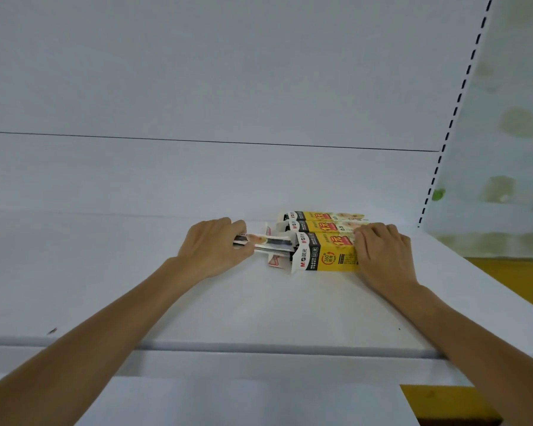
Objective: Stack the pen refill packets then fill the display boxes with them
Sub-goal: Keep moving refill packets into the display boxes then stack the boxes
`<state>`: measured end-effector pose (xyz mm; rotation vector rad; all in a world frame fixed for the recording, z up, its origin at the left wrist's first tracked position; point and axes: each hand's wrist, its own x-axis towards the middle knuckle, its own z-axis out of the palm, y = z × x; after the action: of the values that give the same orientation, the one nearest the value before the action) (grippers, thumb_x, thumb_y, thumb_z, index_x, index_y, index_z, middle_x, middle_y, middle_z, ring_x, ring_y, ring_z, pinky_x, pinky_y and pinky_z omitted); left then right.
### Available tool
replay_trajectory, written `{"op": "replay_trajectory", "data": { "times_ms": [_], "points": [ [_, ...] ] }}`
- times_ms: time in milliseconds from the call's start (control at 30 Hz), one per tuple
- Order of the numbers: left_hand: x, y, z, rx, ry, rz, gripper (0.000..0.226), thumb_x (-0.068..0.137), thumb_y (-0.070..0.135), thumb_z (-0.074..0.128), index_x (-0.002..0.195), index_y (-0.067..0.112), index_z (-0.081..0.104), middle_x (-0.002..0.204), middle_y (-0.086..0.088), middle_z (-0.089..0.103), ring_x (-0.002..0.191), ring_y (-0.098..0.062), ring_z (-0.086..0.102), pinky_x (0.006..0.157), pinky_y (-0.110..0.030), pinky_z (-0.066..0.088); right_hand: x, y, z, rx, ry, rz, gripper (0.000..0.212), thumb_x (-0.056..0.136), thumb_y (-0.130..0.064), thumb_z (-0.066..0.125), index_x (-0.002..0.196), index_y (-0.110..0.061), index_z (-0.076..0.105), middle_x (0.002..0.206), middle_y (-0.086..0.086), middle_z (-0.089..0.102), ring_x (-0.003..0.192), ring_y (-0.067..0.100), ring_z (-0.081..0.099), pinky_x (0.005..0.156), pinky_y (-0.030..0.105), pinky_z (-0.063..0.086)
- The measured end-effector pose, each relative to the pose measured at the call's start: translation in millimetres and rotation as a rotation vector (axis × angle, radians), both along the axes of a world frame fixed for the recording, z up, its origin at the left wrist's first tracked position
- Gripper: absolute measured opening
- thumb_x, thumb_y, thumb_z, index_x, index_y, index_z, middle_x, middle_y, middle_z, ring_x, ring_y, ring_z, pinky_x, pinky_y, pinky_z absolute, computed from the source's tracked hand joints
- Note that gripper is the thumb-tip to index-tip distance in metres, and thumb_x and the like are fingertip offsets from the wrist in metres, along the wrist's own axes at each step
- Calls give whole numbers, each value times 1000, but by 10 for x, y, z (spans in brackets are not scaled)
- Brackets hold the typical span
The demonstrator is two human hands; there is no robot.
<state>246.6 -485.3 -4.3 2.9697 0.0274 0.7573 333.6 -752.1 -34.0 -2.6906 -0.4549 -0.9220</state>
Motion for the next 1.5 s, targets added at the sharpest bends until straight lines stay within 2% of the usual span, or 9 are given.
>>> {"op": "replay_trajectory", "data": {
  "times_ms": [267, 533, 700, 833, 967, 1167, 1300, 1400, 1500],
  "points": [
    [57, -67, -18, -477, 75, -35, 22, 88, 37, 49, 75, 20, 57, 64, 5, 52, 66, -17, 48, 57, -28, 31, 30, -15, -37, -19, -74, 6, 66, 82, -40, 7, 92, -9, 64, 96, 9, 62, 87, 28, 49, 73, 33, 25],
    [308, -770, -47, -760, 246, -244, 23, 94, 14, 36, 97, -1, 55, 107, -15, 61, 91, -23, 55, 75, -33, 40, 36, -17, -47, -72, -81, 70, 58, 85, -36, 13, 93, -9, 64, 99, 9, 62, 88, 28, 51, 74, 34, 28],
    [232, -339, 20, -505, 29, 46, 27, 94, 36, 38, 97, 14, 55, 101, -4, 58, 98, -23, 51, 87, -38, 40, -4, 9, -10, 88, -83, 27, 57, 84, -41, 17, 107, -9, 59, 117, 10, 54, 106, 29, 46, 84, 42, 37],
    [110, -171, 2, -803, 214, 97, 36, 85, 41, 48, 95, 9, 61, 99, -9, 66, 89, -21, 58, 73, -29, 41, -12, -75, 25, 264, -9, -120, 36, 94, -31, 38, 117, -9, 55, 124, 16, 48, 114, 35, 41, 88, 47, 36],
    [89, -320, -89, -886, 86, 20, 13, 86, 27, 60, 91, 16, 64, 86, 3, 63, 81, -11, 54, 60, -16, 36, -5, -116, 41, 360, 104, -134, 34, 96, -26, 42, 119, -4, 53, 124, 21, 45, 114, 36, 39, 88, 44, 36],
    [160, -604, -51, -890, 92, -31, 13, 83, 14, 64, 94, 11, 70, 75, 3, 65, 59, 3, 61, 52, 0, 38, 41, -82, -34, 313, 132, -60, 67, 84, -37, 3, 109, -4, 56, 112, 16, 53, 101, 33, 42, 72, 34, 23],
    [190, -713, -90, -886, 258, -107, 21, 91, 13, 50, 103, 18, 67, 99, 1, 64, 85, -1, 58, 68, -10, 42, -67, -94, 56, 292, 94, -75, 32, 94, -25, 36, 103, -1, 56, 107, 22, 49, 101, 35, 45, 84, 45, 38],
    [177, -621, -96, -1238, 189, -208, 17, 91, 7, 53, 103, 8, 65, 85, -3, 66, 64, 0, 61, 56, -10, 44, -59, -111, 66, 265, 116, -51, 29, 91, -29, 43, 103, -7, 57, 109, 18, 49, 102, 33, 44, 84, 43, 39],
    [228, -556, -135, -1262, 105, -178, 8, 90, 9, 57, 96, 10, 61, 80, -1, 66, 53, 1, 60, 51, -12, 45, -49, -95, 50, 276, 101, -21, 30, 89, -35, 51, 99, -9, 62, 103, 10, 50, 102, 26, 38, 79, 35, 40]
  ]
}}
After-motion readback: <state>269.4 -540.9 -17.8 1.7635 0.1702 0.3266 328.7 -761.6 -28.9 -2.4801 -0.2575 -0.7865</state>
